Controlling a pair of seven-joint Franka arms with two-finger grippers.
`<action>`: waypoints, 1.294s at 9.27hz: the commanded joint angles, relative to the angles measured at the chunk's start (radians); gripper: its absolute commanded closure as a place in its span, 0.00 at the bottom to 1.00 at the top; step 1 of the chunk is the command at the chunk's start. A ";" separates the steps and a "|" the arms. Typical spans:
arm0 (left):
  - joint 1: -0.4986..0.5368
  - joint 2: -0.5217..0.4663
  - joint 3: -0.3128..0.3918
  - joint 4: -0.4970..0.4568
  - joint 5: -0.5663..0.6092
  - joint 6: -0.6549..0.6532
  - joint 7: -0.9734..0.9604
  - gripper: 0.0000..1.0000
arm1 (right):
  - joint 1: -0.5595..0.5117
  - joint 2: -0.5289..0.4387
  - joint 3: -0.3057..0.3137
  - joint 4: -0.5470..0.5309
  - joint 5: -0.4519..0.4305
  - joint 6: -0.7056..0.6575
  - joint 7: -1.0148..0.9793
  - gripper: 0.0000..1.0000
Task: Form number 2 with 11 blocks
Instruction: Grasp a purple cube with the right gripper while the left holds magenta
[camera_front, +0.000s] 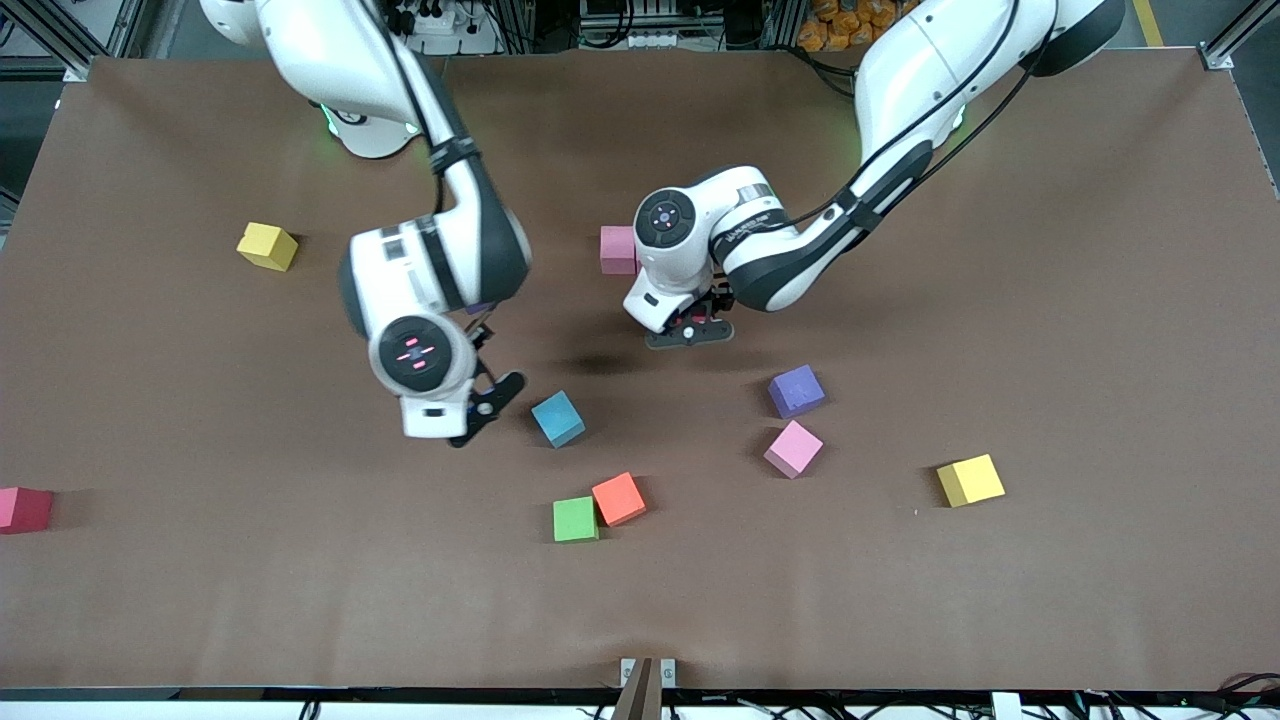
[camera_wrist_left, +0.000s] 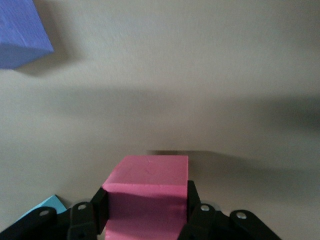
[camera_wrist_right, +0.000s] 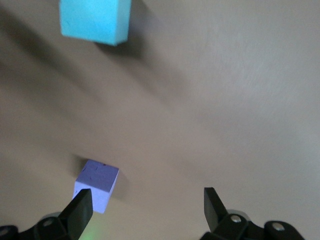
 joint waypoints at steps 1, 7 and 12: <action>-0.019 -0.006 0.005 -0.059 0.023 0.036 0.004 1.00 | 0.038 -0.202 0.002 -0.286 0.024 0.130 0.074 0.00; -0.016 -0.026 0.003 -0.177 0.079 0.128 -0.033 1.00 | 0.096 -0.420 0.089 -0.745 0.018 0.561 0.301 0.00; -0.016 -0.026 -0.003 -0.179 0.077 0.128 -0.037 1.00 | 0.104 -0.438 0.107 -0.866 0.017 0.606 0.338 0.00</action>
